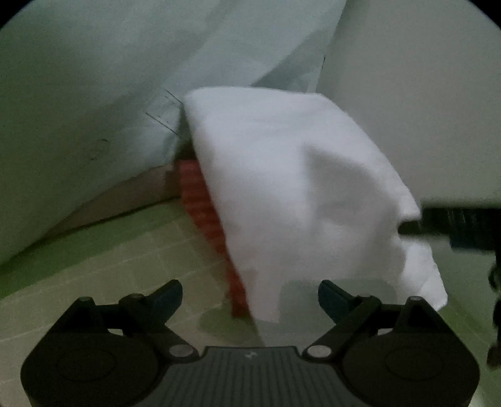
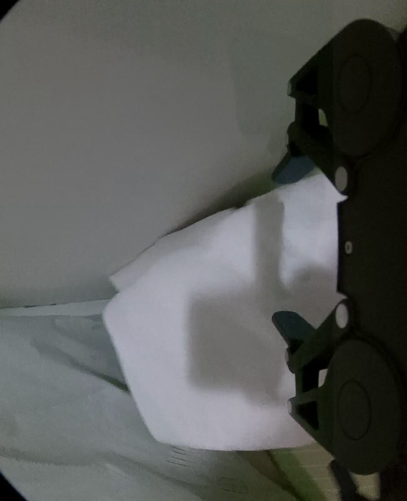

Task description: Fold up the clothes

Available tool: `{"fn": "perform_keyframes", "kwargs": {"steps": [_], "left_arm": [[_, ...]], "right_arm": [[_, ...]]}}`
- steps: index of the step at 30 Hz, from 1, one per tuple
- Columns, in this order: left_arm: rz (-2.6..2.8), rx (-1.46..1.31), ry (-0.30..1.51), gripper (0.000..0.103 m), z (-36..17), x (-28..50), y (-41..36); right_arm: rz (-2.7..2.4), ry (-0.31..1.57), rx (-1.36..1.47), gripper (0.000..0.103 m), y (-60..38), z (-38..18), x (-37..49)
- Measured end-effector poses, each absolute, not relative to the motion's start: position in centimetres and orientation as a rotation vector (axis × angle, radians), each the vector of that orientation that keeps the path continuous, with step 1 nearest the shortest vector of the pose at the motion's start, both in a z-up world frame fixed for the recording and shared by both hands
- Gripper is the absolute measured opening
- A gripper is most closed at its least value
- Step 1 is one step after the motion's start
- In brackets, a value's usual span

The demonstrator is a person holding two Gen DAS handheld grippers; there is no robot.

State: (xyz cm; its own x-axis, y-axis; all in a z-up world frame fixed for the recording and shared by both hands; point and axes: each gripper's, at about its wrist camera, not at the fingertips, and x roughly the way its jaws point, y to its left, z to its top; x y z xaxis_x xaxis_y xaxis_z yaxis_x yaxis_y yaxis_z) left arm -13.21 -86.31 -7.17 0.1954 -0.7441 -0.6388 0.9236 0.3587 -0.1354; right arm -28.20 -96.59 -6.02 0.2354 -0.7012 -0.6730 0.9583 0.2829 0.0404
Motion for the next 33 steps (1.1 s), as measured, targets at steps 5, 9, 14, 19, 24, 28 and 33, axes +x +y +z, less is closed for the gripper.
{"fn": "perform_keyframes", "kwargs": {"steps": [5,9,14,19,24,28,33], "left_arm": [[-1.212,0.272,0.613,0.099,-3.0,-14.7,-81.4],[-1.209,0.222,0.572,0.103,0.8,-16.2,-77.2],[-1.208,0.210,0.522,0.103,4.3,-18.1,-72.2],[-1.198,0.258,0.508,0.103,4.8,-20.2,-68.0],[-1.193,0.291,0.526,0.103,4.6,-22.0,-65.2],[-1.208,0.331,0.511,0.103,4.5,-23.4,-63.6],[-1.230,0.368,0.523,0.103,4.0,-24.9,-62.3]], "right_arm": [[-1.224,0.571,0.499,0.103,-89.4,-5.8,-31.8],[-1.212,0.551,0.483,0.103,-84.5,-4.5,-34.3],[-1.200,0.486,0.488,0.103,-79.0,-2.9,-37.5],[-1.188,0.468,0.466,0.103,-75.3,-2.2,-39.4],[-1.202,0.497,0.438,0.103,-72.1,-2.1,-40.8],[-1.206,0.488,0.439,0.103,-69.6,-2.1,-42.2],[-1.219,0.491,0.436,0.103,-68.7,-2.4,-42.8]]}}
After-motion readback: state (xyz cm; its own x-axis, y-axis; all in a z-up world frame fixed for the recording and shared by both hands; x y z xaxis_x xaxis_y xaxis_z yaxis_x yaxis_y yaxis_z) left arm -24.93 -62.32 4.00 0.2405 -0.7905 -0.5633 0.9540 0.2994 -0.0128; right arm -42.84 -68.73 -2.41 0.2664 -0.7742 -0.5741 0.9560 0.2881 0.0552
